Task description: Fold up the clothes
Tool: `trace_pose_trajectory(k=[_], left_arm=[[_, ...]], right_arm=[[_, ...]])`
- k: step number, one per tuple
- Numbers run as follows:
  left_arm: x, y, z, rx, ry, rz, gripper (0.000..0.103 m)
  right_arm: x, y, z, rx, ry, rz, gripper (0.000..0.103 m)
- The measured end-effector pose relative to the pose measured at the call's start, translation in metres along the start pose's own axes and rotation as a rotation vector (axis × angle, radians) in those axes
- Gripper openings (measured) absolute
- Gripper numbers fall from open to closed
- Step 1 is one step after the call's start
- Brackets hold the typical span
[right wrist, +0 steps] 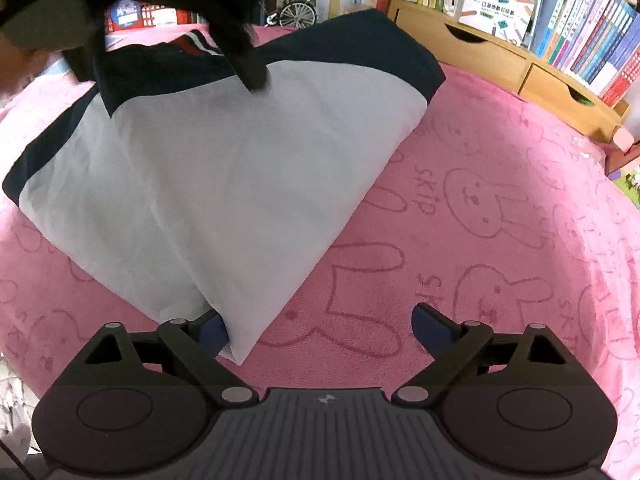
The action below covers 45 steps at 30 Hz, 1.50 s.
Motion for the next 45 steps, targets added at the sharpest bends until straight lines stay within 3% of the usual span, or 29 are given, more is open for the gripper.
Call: trace_pose_trajectory(k=[1, 2, 4, 7, 10, 13, 15, 16, 17, 19, 21, 23, 24, 25, 27, 29, 31, 34, 35, 36, 37, 39, 40, 42, 43, 44, 45], left_arm=[[0.000, 0.004, 0.001, -0.008, -0.010, 0.011, 0.036], [0.001, 0.008, 0.001, -0.017, -0.017, 0.023, 0.024], [-0.001, 0.026, -0.008, -0.049, -0.004, 0.063, 0.015], [-0.012, 0.045, -0.036, 0.000, 0.025, 0.095, 0.015], [-0.031, 0.052, -0.072, 0.058, 0.099, 0.061, 0.014], [-0.048, 0.058, -0.098, 0.037, 0.186, 0.028, 0.013], [-0.043, 0.065, -0.102, -0.023, 0.236, 0.049, 0.024], [-0.037, 0.068, -0.101, -0.048, 0.246, 0.065, 0.038], [-0.029, 0.069, -0.097, -0.068, 0.243, 0.083, 0.066], [-0.012, 0.063, -0.082, -0.074, 0.198, 0.107, 0.099], [-0.002, 0.049, -0.065, -0.058, 0.128, 0.092, 0.102], [-0.005, 0.024, -0.050, -0.026, 0.057, 0.010, 0.103], [-0.009, 0.009, -0.044, -0.006, 0.024, -0.044, 0.101], [-0.014, -0.003, -0.040, 0.022, -0.007, -0.087, 0.089], [-0.021, -0.019, -0.036, 0.055, -0.050, -0.117, 0.057], [-0.025, -0.012, -0.039, 0.037, -0.039, -0.090, 0.019], [-0.026, 0.002, -0.046, 0.020, -0.022, -0.054, 0.012], [-0.031, 0.025, -0.074, 0.089, 0.004, -0.009, 0.010], [-0.034, 0.031, -0.087, 0.121, 0.021, -0.003, 0.002], [-0.037, 0.035, -0.102, 0.160, 0.049, -0.007, 0.000], [-0.041, 0.039, -0.111, 0.135, 0.088, -0.019, 0.000], [-0.048, 0.047, -0.126, 0.073, 0.169, -0.042, 0.003], [-0.050, 0.050, -0.123, -0.016, 0.216, -0.045, 0.012], [-0.049, 0.053, -0.108, -0.117, 0.249, -0.022, 0.050], [-0.046, 0.050, -0.099, -0.119, 0.229, -0.005, 0.086], [-0.043, 0.045, -0.090, -0.107, 0.206, 0.010, 0.095], [-0.040, 0.038, -0.081, -0.097, 0.184, 0.021, 0.095]], right_arm=[[-0.001, 0.001, 0.000, -0.003, 0.001, 0.003, 0.096], [-0.002, 0.001, 0.000, -0.006, 0.001, 0.005, 0.096], [-0.004, 0.002, 0.001, -0.013, 0.002, 0.010, 0.098], [-0.005, 0.001, 0.004, -0.013, -0.037, 0.011, 0.100], [-0.006, 0.000, 0.005, -0.013, -0.049, 0.015, 0.102], [-0.007, -0.001, 0.006, -0.002, -0.060, 0.015, 0.102], [-0.008, -0.001, 0.006, 0.004, -0.064, 0.015, 0.102], [-0.007, -0.002, 0.006, 0.004, -0.065, 0.016, 0.102], [-0.008, -0.001, 0.005, 0.003, -0.065, 0.017, 0.102], [-0.007, -0.002, 0.005, 0.002, -0.066, 0.017, 0.102], [-0.005, -0.003, 0.005, 0.001, -0.065, 0.017, 0.102], [-0.006, -0.002, 0.005, -0.002, -0.061, 0.019, 0.102], [-0.006, -0.002, 0.004, -0.003, -0.059, 0.021, 0.102], [-0.006, -0.002, 0.004, -0.005, -0.058, 0.022, 0.102], [-0.007, -0.002, 0.004, -0.006, -0.057, 0.023, 0.102], [-0.006, -0.001, 0.003, -0.012, -0.047, 0.027, 0.102], [-0.006, 0.000, 0.002, -0.017, -0.039, 0.032, 0.102], [-0.006, 0.001, 0.002, -0.017, -0.040, 0.037, 0.103], [-0.006, 0.000, 0.003, -0.015, -0.040, 0.038, 0.103], [-0.006, 0.000, 0.003, -0.014, -0.040, 0.038, 0.103], [-0.006, 0.000, 0.003, -0.012, -0.041, 0.039, 0.103], [-0.006, 0.001, 0.003, -0.011, -0.040, 0.041, 0.103], [-0.006, 0.001, 0.003, -0.012, -0.040, 0.042, 0.103], [-0.007, 0.002, 0.002, -0.013, -0.039, 0.043, 0.103], [-0.006, 0.001, 0.002, -0.014, -0.038, 0.043, 0.103], [-0.006, 0.001, 0.002, -0.015, -0.037, 0.043, 0.103], [-0.006, 0.001, 0.002, -0.017, -0.036, 0.043, 0.103]])
Point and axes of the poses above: each gripper's, at about its wrist camera, not at the fingertips, and y roughly against the way its jaws point, z to its right, x to its top, the point moved 9 cm from there along -y, roughly the way its jaws point, and after that the axes turned 4 degrees about x, right-handed, at the moved point
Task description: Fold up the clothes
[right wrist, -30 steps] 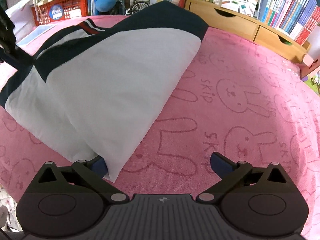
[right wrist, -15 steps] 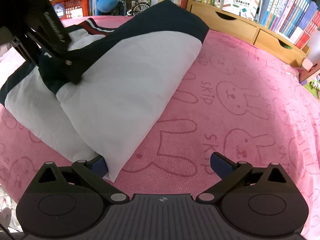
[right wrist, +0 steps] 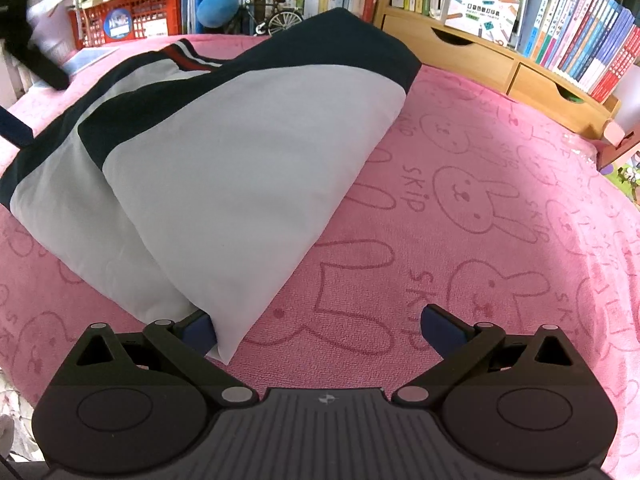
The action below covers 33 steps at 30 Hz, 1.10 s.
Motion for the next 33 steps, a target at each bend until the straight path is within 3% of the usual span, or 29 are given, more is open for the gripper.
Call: trace_pose_trajectory(k=[3, 4, 5, 8, 13, 18, 19, 20, 24, 25, 27, 28, 29, 33], left_arm=[[0.000, -0.039, 0.014, -0.006, 0.017, -0.055, 0.095], [0.001, -0.048, 0.016, -0.015, 0.041, -0.062, 0.090], [0.001, -0.057, 0.018, -0.025, 0.065, -0.069, 0.066], [0.012, -0.062, 0.025, -0.056, 0.114, -0.039, 0.011], [0.024, -0.028, 0.018, -0.091, 0.086, 0.046, 0.005], [0.020, -0.005, -0.024, -0.037, 0.155, 0.086, 0.005], [0.018, 0.003, -0.034, -0.003, 0.167, 0.100, 0.000], [0.017, 0.010, -0.044, 0.023, 0.180, 0.111, 0.000], [0.010, 0.020, -0.050, -0.048, 0.180, 0.078, 0.004], [0.009, 0.016, -0.043, -0.055, 0.162, 0.067, 0.016], [0.006, 0.008, -0.030, -0.069, 0.126, 0.046, 0.048], [0.005, 0.003, -0.023, -0.075, 0.113, 0.035, 0.075], [0.005, -0.007, -0.018, -0.077, 0.121, 0.018, 0.083], [0.007, -0.045, 0.000, -0.086, 0.166, -0.051, 0.083]], right_arm=[[0.001, 0.000, -0.001, -0.005, 0.014, 0.003, 0.103], [0.001, 0.001, -0.002, -0.008, 0.023, 0.005, 0.103], [0.001, 0.001, -0.003, -0.011, 0.033, 0.007, 0.103], [0.002, 0.002, -0.005, -0.024, 0.066, 0.013, 0.103], [0.002, 0.002, -0.006, -0.037, 0.061, 0.015, 0.103], [0.002, 0.002, -0.007, -0.038, 0.069, 0.018, 0.103], [0.002, 0.001, -0.008, -0.038, 0.073, 0.019, 0.103], [0.002, 0.001, -0.007, -0.037, 0.069, 0.019, 0.103], [0.002, 0.001, -0.006, -0.034, 0.059, 0.022, 0.103], [0.002, 0.001, -0.006, -0.034, 0.057, 0.023, 0.103], [0.002, 0.002, -0.007, -0.035, 0.061, 0.024, 0.103], [0.002, 0.002, -0.007, -0.036, 0.064, 0.024, 0.103], [0.003, 0.002, -0.008, -0.040, 0.068, 0.018, 0.103], [0.012, 0.007, -0.015, -0.068, 0.105, 0.008, 0.103]])
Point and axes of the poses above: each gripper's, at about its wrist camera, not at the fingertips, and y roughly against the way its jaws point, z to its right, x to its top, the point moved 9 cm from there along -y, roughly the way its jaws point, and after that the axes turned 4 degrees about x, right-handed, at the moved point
